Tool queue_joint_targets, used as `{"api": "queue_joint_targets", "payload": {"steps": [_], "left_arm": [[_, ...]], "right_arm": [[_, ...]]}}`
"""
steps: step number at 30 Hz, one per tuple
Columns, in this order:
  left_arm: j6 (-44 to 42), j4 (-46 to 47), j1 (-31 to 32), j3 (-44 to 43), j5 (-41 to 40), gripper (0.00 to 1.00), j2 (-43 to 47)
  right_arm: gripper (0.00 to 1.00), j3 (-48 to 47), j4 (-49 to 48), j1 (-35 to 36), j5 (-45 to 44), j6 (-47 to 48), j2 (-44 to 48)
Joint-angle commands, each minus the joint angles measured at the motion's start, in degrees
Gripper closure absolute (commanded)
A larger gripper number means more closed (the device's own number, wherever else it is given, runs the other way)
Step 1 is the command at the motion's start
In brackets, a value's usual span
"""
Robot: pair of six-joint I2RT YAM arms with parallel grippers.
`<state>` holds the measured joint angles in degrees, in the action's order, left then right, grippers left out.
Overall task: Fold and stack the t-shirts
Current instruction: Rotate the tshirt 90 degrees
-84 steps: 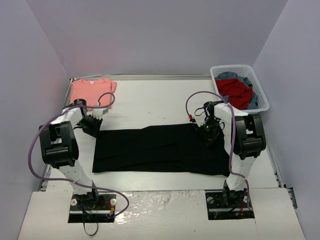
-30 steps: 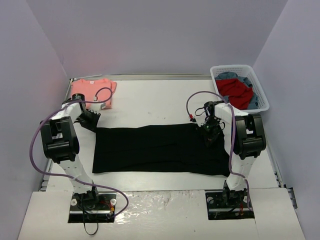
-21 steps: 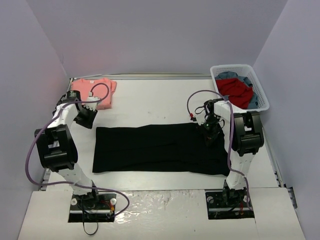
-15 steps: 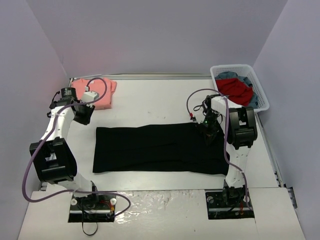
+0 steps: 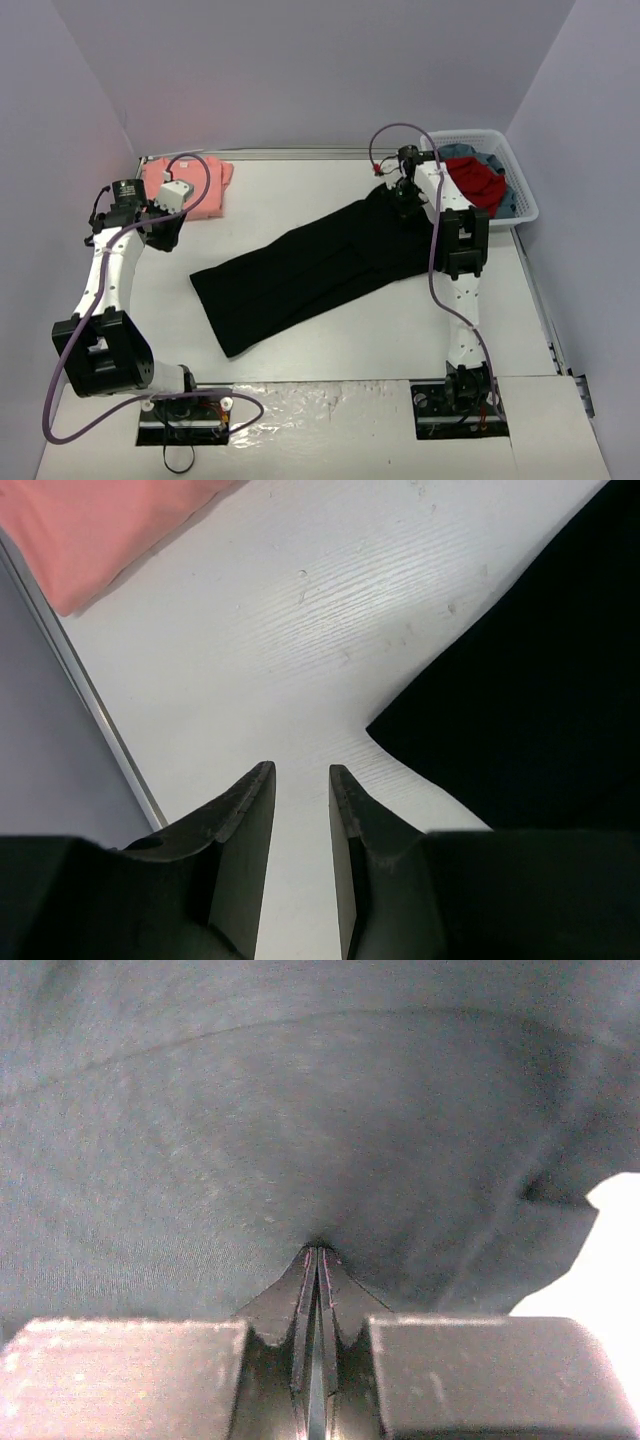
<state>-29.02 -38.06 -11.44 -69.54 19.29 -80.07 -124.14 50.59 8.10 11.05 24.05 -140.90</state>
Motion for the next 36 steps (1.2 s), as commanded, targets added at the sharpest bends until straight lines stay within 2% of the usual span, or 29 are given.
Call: {"api": "queue_joint_targets", "payload": {"steps": [1,7,19,23,26,28,30,32,36], "left_arm": [[1.4,0.6,-0.5,-0.2,0.8,0.73,2.6],[2.1,0.4,-0.5,0.4,1.9,0.73,2.6],[3.5,1.4,-0.2,4.1,3.9,0.73,3.1],[2.3,0.5,0.8,5.1,4.0,0.73,3.0],[0.8,-1.2,1.5,5.3,5.1,0.73,3.2],[-0.1,-1.9,1.9,5.4,6.3,0.73,3.9],[-2.0,-3.0,2.5,5.5,7.8,0.78,4.5],[-3.4,-4.2,2.8,5.6,10.9,0.83,5.2],[-9.9,-9.1,5.4,4.8,16.7,0.84,4.8]], "right_arm": [[1.00,-10.1,-4.6,1.3,-3.2,-0.5,-5.3],[1.00,-23.9,-5.6,4.6,-0.4,-2.3,-12.9],[1.00,-25.0,-17.5,11.7,3.1,-3.4,-15.1],[1.00,-25.6,-21.4,12.6,3.0,-1.9,-15.4],[1.00,-26.0,-23.9,13.0,-0.5,-2.2,-14.4],[1.00,-24.9,-24.6,13.0,-2.6,-2.0,-11.9],[1.00,-22.5,-25.6,13.0,-5.4,-0.9,-9.1],[1.00,-17.0,-27.1,13.0,-6.9,0.3,-3.4],[1.00,-8.2,-27.6,12.7,-10.2,1.1,5.2]]}}
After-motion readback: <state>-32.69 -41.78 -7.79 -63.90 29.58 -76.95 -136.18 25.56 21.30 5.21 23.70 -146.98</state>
